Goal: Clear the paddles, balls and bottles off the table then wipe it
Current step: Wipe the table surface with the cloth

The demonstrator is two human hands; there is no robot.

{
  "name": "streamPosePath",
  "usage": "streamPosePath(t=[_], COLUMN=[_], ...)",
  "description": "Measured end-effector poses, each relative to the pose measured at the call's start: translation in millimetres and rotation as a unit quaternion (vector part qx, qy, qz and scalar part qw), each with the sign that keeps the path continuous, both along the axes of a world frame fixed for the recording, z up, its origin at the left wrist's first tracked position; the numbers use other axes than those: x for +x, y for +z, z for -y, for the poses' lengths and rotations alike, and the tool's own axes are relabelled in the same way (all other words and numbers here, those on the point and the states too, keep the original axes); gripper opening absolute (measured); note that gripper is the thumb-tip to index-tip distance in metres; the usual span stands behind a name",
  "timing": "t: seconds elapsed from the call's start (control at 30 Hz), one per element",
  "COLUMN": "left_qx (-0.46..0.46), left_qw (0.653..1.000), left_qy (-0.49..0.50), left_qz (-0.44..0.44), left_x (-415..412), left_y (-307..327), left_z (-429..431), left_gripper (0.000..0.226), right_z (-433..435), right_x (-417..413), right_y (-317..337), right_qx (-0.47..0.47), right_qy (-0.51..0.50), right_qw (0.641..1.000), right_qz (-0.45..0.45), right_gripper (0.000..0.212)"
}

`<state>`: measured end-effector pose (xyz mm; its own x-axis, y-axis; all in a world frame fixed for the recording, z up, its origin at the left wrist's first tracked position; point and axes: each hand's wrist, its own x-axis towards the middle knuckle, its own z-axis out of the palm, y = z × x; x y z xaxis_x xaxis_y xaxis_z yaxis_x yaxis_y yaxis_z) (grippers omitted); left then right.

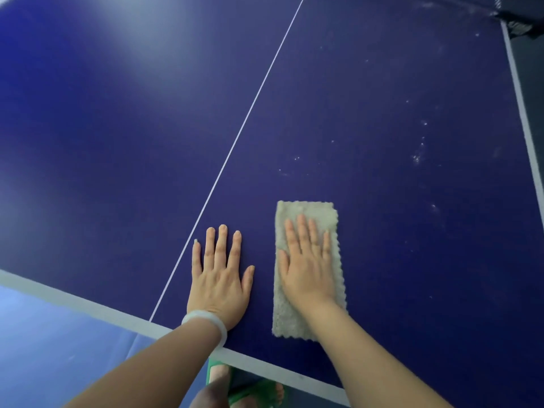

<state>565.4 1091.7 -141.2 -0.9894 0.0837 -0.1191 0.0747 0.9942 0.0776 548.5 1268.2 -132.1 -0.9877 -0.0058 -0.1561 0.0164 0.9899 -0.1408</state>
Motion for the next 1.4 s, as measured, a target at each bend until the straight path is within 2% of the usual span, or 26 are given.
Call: streamPosePath(t=[0.1, 0.2, 0.27, 0.4, 0.47, 0.57, 0.67, 0.77, 0.83, 0.93, 1.03, 1.1, 1.17, 1.23, 1.3, 1.37, 1.4], left_qx=[0.002, 0.006, 0.008, 0.025, 0.033, 0.033, 0.031, 0.024, 0.023, 0.025, 0.023, 0.013, 0.007, 0.002, 0.003, 0.008, 0.009], left_qw=[1.0, 1.0, 1.0, 1.0, 0.999, 0.999, 0.999, 1.0, 1.0, 1.0, 1.0, 1.0, 1.0, 1.0, 1.0, 1.0, 1.0], left_qy=[-0.005, -0.001, -0.001, -0.001, 0.0, -0.004, -0.003, -0.003, -0.003, -0.001, -0.002, -0.006, -0.007, -0.005, -0.01, -0.011, -0.007], left_qz=[0.002, 0.003, 0.006, 0.011, 0.01, 0.009, 0.015, 0.019, 0.019, 0.02, 0.021, 0.027, 0.028, 0.025, 0.019, 0.011, 0.008], left_x=[0, 0, -1, 1, 1, 1, 0, 0, 0, 0, 0, 0, -1, 0, 1, 1, 0], left_y=[0, 0, 1, 0, 0, 1, 2, 3, 3, 2, 2, 3, 3, 4, 3, 3, 2], left_z=[0, -1, -1, 0, 0, 0, 0, 0, 0, 1, 1, 1, 1, 1, 1, 1, 2], left_gripper=[0.068, 0.068, 0.068, 0.068, 0.068, 0.068, 0.068, 0.068, 0.068, 0.068, 0.069, 0.069, 0.069, 0.07, 0.07, 0.07, 0.07], right_z=[12, 7, -13, -51, -33, 14, 50, 55, 33, -35, -81, -66, -29, -1, -10, -53, -76], right_x=[-45, -102, -129, -119, -100, -100, -143, -186, -200, -192, -151, -113, -73, -32, 1, 17, 20], right_y=[-3, -1, -1, 0, -3, -1, 2, 2, 0, 1, 9, 8, 4, 0, 1, 3, 3], right_qx=[-0.012, 0.02, 0.032, 0.053, 0.064, 0.034, 0.006, 0.016, 0.021, 0.033, 0.023, 0.016, 0.013, 0.017, 0.014, 0.022, 0.034], right_qy=[0.135, 0.199, 0.151, -0.075, -0.078, 0.031, 0.16, 0.208, 0.161, -0.032, -0.238, -0.306, -0.264, -0.139, -0.012, 0.007, -0.045], right_qw=[0.991, 0.98, 0.988, 0.995, 0.995, 0.999, 0.987, 0.978, 0.987, 0.999, 0.97, 0.951, 0.964, 0.99, 1.0, 0.999, 0.998], right_qz=[0.003, 0.012, 0.023, 0.026, 0.013, -0.004, 0.006, 0.018, 0.017, 0.013, 0.037, 0.033, 0.02, 0.007, 0.017, 0.024, 0.025], right_gripper=[0.06, 0.062, 0.06, 0.062, 0.061, 0.061, 0.058, 0.057, 0.057, 0.059, 0.061, 0.061, 0.062, 0.061, 0.061, 0.061, 0.06])
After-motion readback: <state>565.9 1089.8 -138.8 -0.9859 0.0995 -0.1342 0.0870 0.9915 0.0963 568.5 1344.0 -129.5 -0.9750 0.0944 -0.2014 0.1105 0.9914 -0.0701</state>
